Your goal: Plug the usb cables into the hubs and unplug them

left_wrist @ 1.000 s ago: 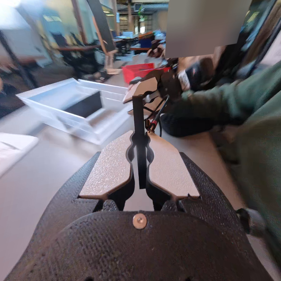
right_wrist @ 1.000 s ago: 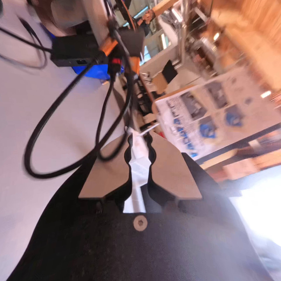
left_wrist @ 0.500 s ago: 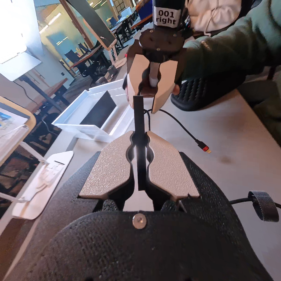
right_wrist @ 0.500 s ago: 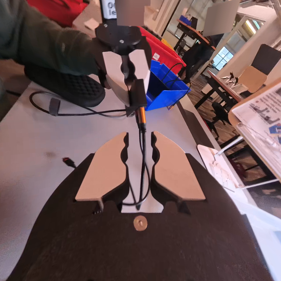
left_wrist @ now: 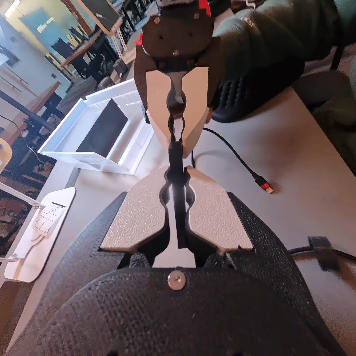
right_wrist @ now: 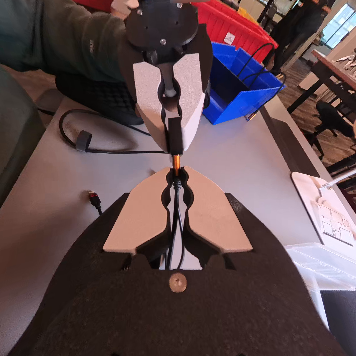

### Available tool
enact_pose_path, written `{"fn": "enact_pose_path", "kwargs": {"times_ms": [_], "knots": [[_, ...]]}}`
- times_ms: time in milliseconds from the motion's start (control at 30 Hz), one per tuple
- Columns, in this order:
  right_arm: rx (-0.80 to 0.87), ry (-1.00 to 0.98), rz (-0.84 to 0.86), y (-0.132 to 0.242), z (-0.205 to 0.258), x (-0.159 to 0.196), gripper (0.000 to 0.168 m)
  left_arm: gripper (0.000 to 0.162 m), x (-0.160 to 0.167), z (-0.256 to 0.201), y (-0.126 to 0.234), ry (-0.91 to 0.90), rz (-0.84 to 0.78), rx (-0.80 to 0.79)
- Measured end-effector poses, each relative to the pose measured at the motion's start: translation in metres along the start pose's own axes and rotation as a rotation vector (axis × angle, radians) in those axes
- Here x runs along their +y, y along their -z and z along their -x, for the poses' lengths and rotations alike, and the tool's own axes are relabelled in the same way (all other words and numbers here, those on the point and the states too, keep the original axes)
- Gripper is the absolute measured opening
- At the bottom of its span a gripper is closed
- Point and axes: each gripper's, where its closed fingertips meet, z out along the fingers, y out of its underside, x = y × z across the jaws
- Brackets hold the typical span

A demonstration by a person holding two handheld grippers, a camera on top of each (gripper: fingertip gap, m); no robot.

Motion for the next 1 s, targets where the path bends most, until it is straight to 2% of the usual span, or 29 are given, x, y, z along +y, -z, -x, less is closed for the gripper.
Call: {"fn": "enact_pose_path", "kwargs": {"times_ms": [367,633,733,800,833,900,1000], "knots": [[-0.074,-0.014,-0.040,-0.001,0.014,-0.012,0.008,0.012,-0.016,-0.011,0.016,-0.036,-0.023,0.075],[-0.032,0.027,-0.018,0.001,0.016,-0.011,0.008,0.012,-0.019,-0.014,0.016,-0.049,-0.019,0.080],[-0.031,0.020,0.002,0.002,0.016,-0.005,0.008,0.011,-0.019,-0.015,0.016,-0.056,-0.019,0.079],[0.031,0.020,0.171,0.006,0.004,0.036,0.007,0.011,-0.051,-0.001,0.048,-0.011,-0.196,0.037],[0.032,-0.054,0.107,0.012,0.001,0.038,0.008,0.011,-0.059,0.010,0.066,-0.029,-0.226,-0.024],[0.087,-0.097,-0.051,0.032,-0.010,0.009,0.007,0.011,-0.055,0.018,0.079,-0.029,-0.219,-0.064],[0.111,-0.128,-0.111,0.044,-0.024,-0.007,0.007,0.012,-0.038,0.026,0.082,0.006,-0.157,-0.070]]}}
